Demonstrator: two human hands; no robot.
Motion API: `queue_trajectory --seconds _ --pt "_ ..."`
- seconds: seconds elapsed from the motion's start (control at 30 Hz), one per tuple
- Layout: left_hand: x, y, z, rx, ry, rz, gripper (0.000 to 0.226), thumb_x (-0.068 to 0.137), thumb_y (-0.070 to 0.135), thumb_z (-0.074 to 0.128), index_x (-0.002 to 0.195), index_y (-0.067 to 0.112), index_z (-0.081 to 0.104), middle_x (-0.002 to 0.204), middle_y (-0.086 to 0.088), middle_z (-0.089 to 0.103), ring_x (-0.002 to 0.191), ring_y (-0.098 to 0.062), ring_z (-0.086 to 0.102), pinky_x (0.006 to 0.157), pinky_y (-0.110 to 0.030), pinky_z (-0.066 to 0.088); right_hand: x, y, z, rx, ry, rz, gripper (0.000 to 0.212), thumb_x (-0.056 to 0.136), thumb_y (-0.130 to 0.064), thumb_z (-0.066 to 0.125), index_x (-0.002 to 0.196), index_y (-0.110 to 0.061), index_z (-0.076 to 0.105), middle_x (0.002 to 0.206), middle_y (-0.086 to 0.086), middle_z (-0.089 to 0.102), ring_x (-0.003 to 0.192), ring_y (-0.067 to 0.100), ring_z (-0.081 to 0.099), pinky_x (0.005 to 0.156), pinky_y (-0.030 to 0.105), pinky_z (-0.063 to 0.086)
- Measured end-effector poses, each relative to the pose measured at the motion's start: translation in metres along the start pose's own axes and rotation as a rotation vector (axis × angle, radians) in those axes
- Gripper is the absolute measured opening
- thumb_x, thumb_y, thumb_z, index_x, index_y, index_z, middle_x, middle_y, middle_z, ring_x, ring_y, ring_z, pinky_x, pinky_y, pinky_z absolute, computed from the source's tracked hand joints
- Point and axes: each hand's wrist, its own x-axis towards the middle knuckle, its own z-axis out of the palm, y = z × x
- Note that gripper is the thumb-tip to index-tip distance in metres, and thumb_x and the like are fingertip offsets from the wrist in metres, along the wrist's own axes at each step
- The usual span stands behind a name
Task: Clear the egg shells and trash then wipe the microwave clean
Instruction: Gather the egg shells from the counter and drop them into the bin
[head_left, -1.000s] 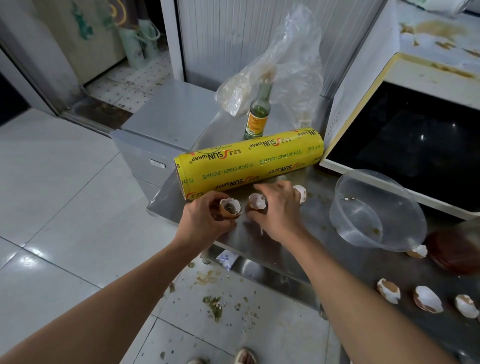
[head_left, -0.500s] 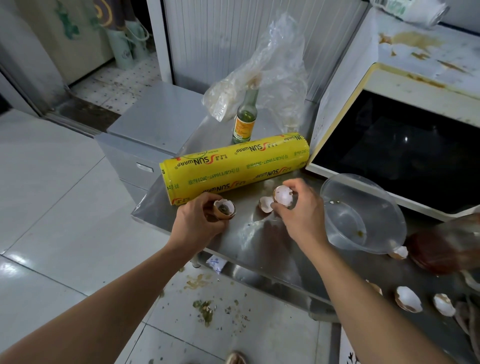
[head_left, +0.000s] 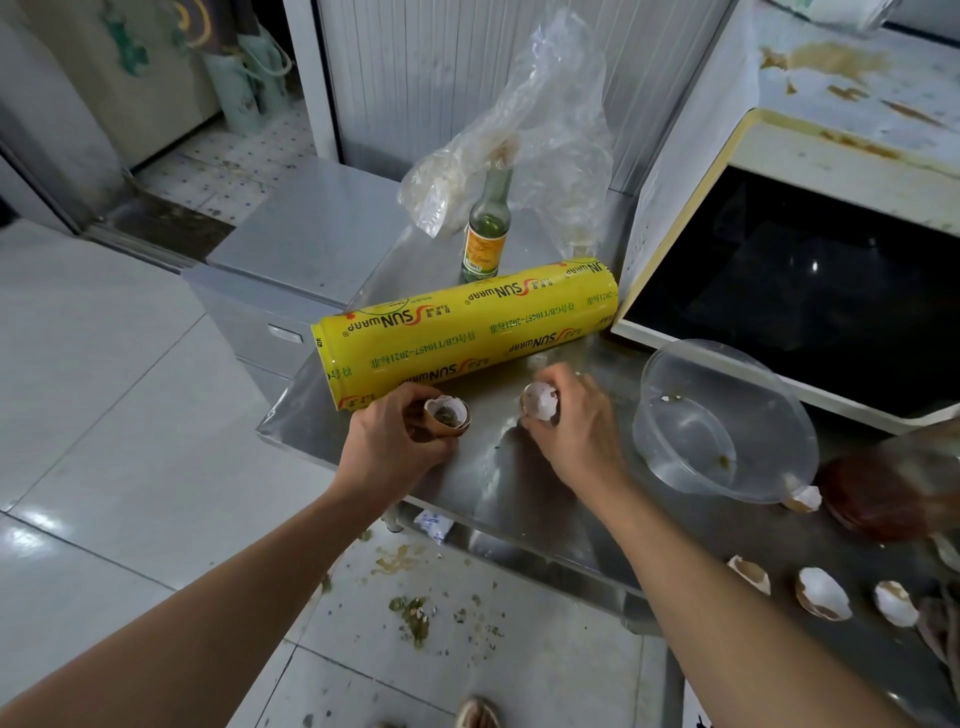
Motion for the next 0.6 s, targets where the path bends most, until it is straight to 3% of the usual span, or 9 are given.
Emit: queue_trajectory --seconds 0.1,0.2,0.37,0.5,0.6 --pt "0.001 0.002 0.002 -0.007 -0.005 0.007 0.043 0.064 0.017 0.083 0.104 0.019 0.066 0.09 0.012 0.063 0.083 -0.003 0.058 0.069 -0.005 0.039 0.006 0.003 -0.017 0.074 0.136 0.065 0.037 0.079 -0.011 0.07 0.114 -0.011 0.058 0.106 0.011 0.063 0.101 0.03 0.055 0.083 0.032 0.036" --pt "0.002 0.003 0.003 -0.015 -0.007 0.007 0.044 0.065 0.018 0.083 0.105 0.02 0.066 0.092 0.011 0.064 0.084 -0.004 0.059 0.073 -0.013 0.044 0.015 0.009 -0.025 0.073 0.129 0.111 0.046 0.081 -0.004 0.066 0.125 -0.009 0.054 0.121 0.01 0.06 0.112 0.027 0.053 0.088 0.024 0.034" --pt "0.001 0.001 0.0 -0.009 0.005 -0.008 0.043 0.065 0.018 0.083 0.104 0.02 0.065 0.089 0.014 0.062 0.082 -0.002 0.057 0.065 -0.003 0.038 0.019 0.019 -0.004 0.013 0.017 0.201 0.024 0.08 -0.005 0.065 0.103 -0.009 0.06 0.099 0.012 0.064 0.094 0.035 0.056 0.072 0.033 0.038" --pt "-0.002 -0.003 -0.006 0.012 -0.002 -0.026 0.043 0.066 0.019 0.083 0.105 0.02 0.064 0.089 0.013 0.06 0.082 -0.003 0.056 0.062 -0.004 0.036 0.013 0.022 0.004 -0.023 -0.033 0.212 0.025 0.082 -0.006 0.065 0.106 -0.009 0.061 0.101 0.014 0.062 0.094 0.031 0.055 0.068 0.027 0.03" --pt "-0.005 -0.005 -0.011 0.01 -0.005 -0.037 0.045 0.065 0.019 0.084 0.105 0.021 0.064 0.089 0.012 0.06 0.079 -0.002 0.055 0.064 -0.005 0.036 0.012 0.02 0.002 -0.011 -0.042 0.209 0.023 0.081 -0.005 0.065 0.104 -0.006 0.06 0.104 0.014 0.06 0.097 0.032 0.055 0.073 0.029 0.034"
